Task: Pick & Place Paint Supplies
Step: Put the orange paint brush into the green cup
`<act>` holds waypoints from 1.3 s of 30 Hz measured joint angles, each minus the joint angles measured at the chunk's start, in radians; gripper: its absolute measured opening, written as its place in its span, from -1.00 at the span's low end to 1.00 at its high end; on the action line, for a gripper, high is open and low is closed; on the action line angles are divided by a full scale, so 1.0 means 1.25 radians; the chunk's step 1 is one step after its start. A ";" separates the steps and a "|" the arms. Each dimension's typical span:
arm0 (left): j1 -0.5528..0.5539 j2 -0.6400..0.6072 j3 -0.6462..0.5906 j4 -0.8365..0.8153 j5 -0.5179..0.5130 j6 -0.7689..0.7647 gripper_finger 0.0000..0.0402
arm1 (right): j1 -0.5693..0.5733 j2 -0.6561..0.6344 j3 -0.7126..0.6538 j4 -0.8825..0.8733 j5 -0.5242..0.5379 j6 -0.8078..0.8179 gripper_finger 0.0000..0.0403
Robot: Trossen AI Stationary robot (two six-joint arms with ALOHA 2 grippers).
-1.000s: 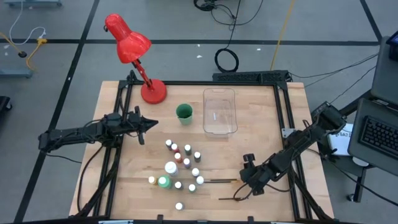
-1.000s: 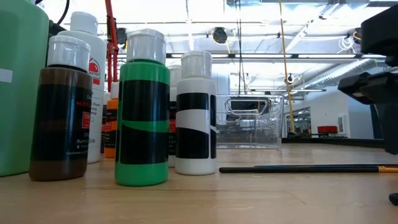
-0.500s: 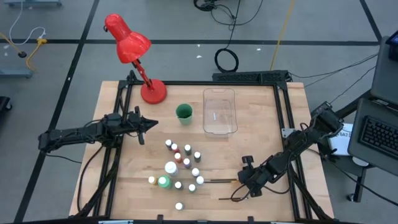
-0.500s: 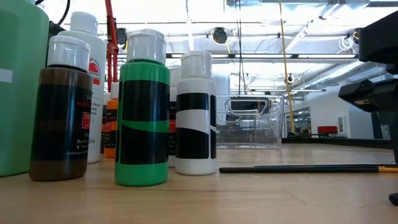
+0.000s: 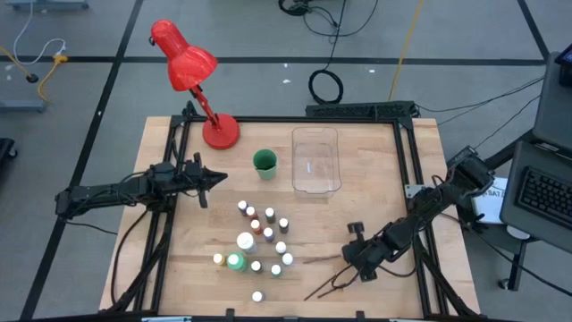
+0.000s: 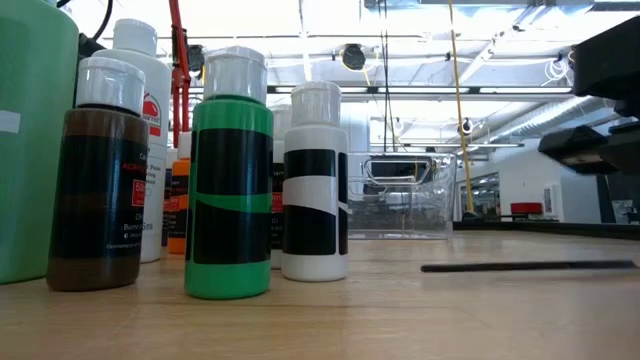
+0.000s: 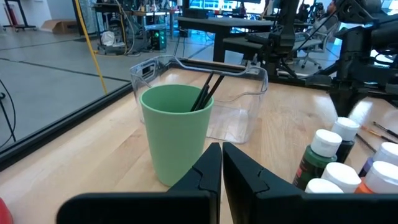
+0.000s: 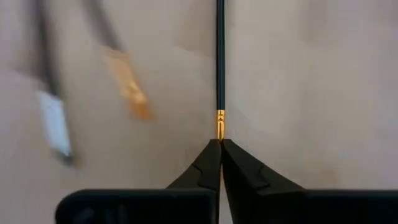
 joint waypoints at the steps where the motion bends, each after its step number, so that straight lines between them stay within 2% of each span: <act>1: 0.000 0.000 0.000 0.000 0.000 0.000 -0.90 | 0.000 -0.018 0.001 -0.024 0.027 0.000 -0.99; 7: 0.000 0.000 0.000 0.001 0.000 0.000 -0.90 | -0.006 -0.122 0.005 -0.047 0.230 0.009 -1.00; 10: 0.000 0.000 0.000 0.008 0.001 0.000 -0.91 | -0.007 -0.169 0.005 0.031 0.356 -0.051 -1.00; 12: 0.000 0.000 0.000 0.040 0.007 -0.024 -0.90 | -0.017 -0.193 -0.001 0.131 0.367 -0.155 -1.00; 14: 0.000 0.000 0.000 0.099 0.028 -0.046 -0.90 | -0.050 -0.210 -0.019 0.256 0.305 -0.261 -1.00; 16: 0.000 0.000 0.000 0.157 0.079 -0.036 -0.90 | -0.106 -0.217 -0.041 0.397 0.204 -0.352 -1.00; 20: -0.010 0.018 0.000 0.232 0.205 0.013 -0.90 | -0.240 -0.191 -0.083 0.636 -0.075 -0.467 -1.00; 22: -0.030 0.048 0.000 0.275 0.215 0.012 -0.90 | -0.293 -0.162 -0.101 0.748 -0.183 -0.501 -1.00; 24: -0.054 0.083 0.000 0.312 0.207 0.021 -0.90 | -0.329 -0.125 -0.116 0.860 -0.249 -0.541 -1.00; 27: -0.093 0.147 0.001 0.382 0.172 0.064 -0.90 | -0.358 -0.066 -0.125 0.976 -0.299 -0.582 -1.00; 32: -0.142 0.259 0.008 0.448 0.091 0.130 -0.90 | -0.387 -0.031 -0.125 1.060 -0.295 -0.605 -1.00; 36: -0.164 0.344 0.008 0.511 0.037 0.174 -0.86 | -0.396 -0.077 -0.125 1.073 -0.295 -0.599 -1.00; 39: -0.173 0.404 0.008 0.557 0.011 0.175 -0.77 | -0.399 -0.121 -0.124 1.005 -0.297 -0.575 -1.00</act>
